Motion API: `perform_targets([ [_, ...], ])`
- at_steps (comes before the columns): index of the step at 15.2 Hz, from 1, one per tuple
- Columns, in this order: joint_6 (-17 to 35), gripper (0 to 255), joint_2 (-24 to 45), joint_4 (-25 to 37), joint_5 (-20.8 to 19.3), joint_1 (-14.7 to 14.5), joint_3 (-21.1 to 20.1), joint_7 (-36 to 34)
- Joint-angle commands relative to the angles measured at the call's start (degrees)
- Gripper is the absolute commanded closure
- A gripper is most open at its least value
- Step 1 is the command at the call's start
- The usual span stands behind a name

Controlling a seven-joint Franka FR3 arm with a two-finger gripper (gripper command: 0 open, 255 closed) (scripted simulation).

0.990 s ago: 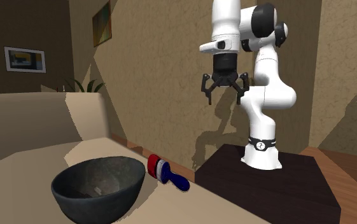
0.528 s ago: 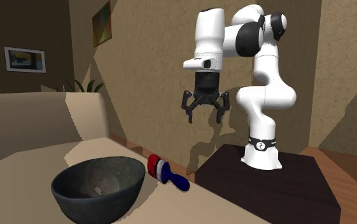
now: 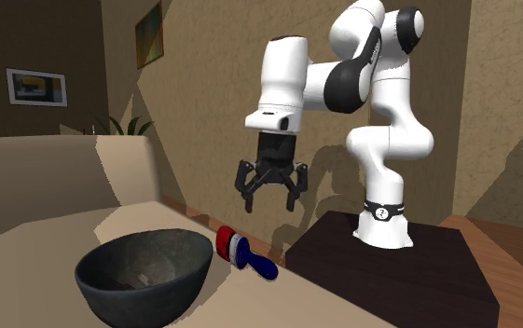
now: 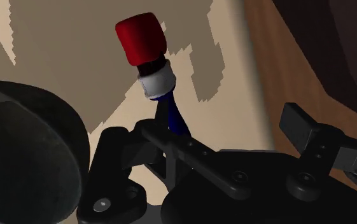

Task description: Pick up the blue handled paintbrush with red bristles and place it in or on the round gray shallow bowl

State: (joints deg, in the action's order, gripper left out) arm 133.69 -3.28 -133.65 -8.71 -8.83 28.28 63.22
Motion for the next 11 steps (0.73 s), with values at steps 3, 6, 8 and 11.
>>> perform_targets([
  [3, 6.42, 0, 10.27, 5.02, 5.88, 0.42, 0.24, 11.89],
  [6, 8.46, 0, 13.81, 6.77, 8.11, 1.26, -0.63, 15.49],
  [8, 9.81, 0, 15.16, 6.65, 9.03, 1.64, -0.93, 16.13],
  [11, 11.79, 0, 17.23, 6.57, 10.46, 2.24, -1.45, 17.13],
])
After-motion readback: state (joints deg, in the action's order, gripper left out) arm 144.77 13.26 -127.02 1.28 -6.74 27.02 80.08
